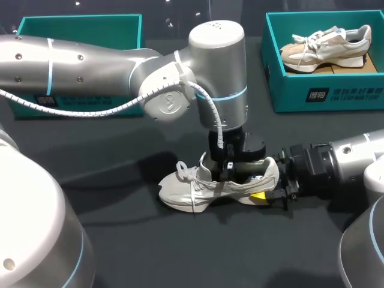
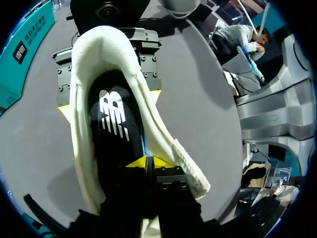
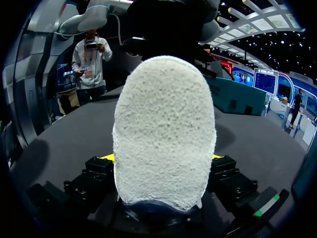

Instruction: Take the shoe out of the shoebox, open the shoe tongue, remove and reinsert the insole, then place the shoe into the shoebox

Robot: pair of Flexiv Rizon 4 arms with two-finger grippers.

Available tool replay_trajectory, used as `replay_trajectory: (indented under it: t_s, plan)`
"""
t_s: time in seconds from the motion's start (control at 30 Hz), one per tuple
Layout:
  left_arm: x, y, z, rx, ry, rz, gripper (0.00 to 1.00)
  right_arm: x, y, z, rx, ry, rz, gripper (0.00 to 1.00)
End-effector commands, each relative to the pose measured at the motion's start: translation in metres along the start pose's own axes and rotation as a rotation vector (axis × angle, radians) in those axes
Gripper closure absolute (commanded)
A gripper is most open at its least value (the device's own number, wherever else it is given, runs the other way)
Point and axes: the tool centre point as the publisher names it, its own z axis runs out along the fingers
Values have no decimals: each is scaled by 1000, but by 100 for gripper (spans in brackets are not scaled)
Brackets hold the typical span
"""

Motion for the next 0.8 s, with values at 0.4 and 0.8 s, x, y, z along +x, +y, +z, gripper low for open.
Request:
replay_trajectory:
  t_s: [0.4, 0.8]
  plan:
    - [-13, 2, 29, -46, -134, -11, 60, 0, 1, 0, 3, -2, 0, 100]
    - [-36, 7, 39, -118, -292, -82, 95, 0, 1, 0, 3, -2, 0, 100]
